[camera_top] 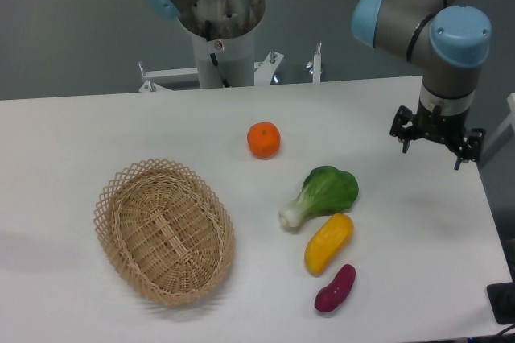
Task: Pick up the mango from the table
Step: 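Move the open gripper over the yellow mango and lower it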
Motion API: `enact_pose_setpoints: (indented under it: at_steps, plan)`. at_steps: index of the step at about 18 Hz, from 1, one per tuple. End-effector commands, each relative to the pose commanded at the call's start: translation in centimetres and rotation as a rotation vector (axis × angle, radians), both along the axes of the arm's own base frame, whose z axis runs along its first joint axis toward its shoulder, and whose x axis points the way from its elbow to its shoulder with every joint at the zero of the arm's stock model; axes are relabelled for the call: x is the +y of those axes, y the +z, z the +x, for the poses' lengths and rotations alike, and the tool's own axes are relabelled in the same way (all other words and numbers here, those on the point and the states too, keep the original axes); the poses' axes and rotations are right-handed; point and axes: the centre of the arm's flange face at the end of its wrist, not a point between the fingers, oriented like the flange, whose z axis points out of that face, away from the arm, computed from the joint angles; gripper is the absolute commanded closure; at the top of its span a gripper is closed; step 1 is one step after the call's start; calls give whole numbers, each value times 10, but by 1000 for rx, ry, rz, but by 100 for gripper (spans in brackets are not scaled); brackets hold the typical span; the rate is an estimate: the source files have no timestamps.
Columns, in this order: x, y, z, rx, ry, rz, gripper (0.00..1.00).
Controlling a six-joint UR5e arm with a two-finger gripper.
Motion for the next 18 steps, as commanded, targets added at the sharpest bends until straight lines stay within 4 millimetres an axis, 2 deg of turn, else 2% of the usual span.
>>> enact_pose_setpoints:
  at_steps: [2,4,7,9,12,15,18]
  plan:
    - [-2,-12,6,-16,-4,-7,0]
    - [-2,-5,3,7,1,4,0]
    - [-1,-7,7,0,-2,8,0]
    - [6,-7,11,-24,-15,70,0]
    - [19,-8,18,-40,56,113,0]
    - [43,-7,29,-42,151,143,0]
    - [71,-18,47,-37,199,172,0]
